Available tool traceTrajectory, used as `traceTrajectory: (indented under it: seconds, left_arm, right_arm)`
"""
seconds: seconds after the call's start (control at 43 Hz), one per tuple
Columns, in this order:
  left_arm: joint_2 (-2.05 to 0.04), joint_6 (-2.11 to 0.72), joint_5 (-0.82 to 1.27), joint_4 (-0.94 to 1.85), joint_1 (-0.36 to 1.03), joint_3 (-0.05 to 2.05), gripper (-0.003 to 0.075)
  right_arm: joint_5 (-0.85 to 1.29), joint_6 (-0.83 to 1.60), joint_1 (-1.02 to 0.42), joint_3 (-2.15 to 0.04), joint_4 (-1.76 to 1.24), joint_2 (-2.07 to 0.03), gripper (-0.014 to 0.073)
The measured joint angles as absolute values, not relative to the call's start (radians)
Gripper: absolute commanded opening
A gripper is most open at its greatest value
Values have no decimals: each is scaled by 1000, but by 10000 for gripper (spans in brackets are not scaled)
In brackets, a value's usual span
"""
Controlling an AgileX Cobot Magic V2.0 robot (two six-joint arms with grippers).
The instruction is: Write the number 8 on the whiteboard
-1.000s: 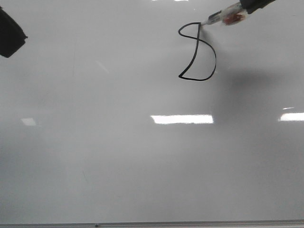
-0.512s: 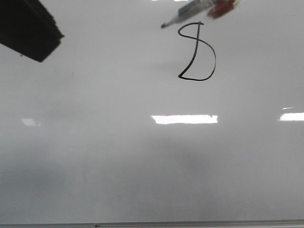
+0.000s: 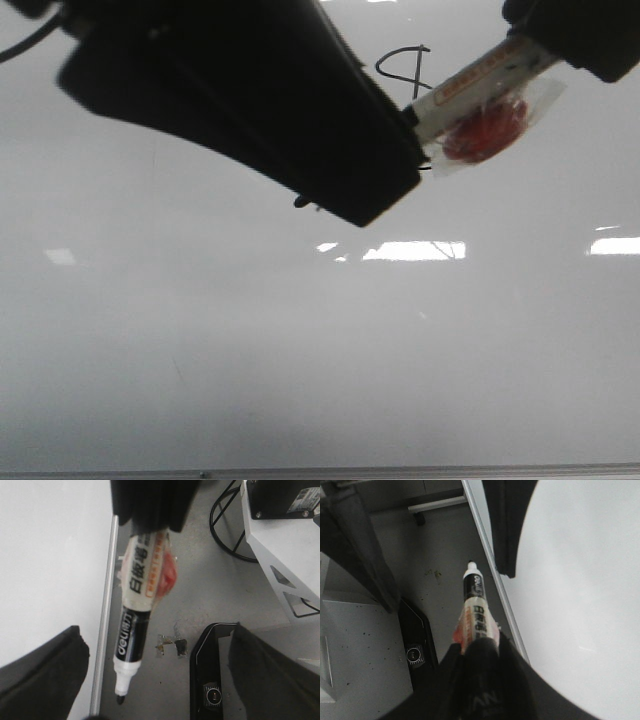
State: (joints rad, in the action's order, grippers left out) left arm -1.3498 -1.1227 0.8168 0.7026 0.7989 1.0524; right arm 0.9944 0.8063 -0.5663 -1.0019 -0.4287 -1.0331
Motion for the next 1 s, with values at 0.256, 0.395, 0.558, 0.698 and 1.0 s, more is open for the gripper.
traceTrajectory:
  seconds: [0.256, 0.395, 0.558, 0.698, 1.0]
  left_arm:
    - [-1431, -1165, 756, 718, 799, 1058, 345]
    - [-1435, -1167, 753, 725, 799, 1063, 225]
    - [-1435, -1179, 764, 733, 799, 1074, 125]
    - [-1435, -1189, 776, 733, 801, 1074, 72]
    - [-1383, -942, 774, 543, 715, 1076, 71]
  right_arm:
    - [994, 809, -566, -1002, -431, -1033, -60]
    - [995, 809, -566, -1002, -431, -1033, -55]
    - [993, 809, -566, -1002, -431, -1033, 164]
    - [981, 809, -566, -1002, -431, -1033, 454]
    - [1011, 664, -475, -1002, -349, -967, 550]
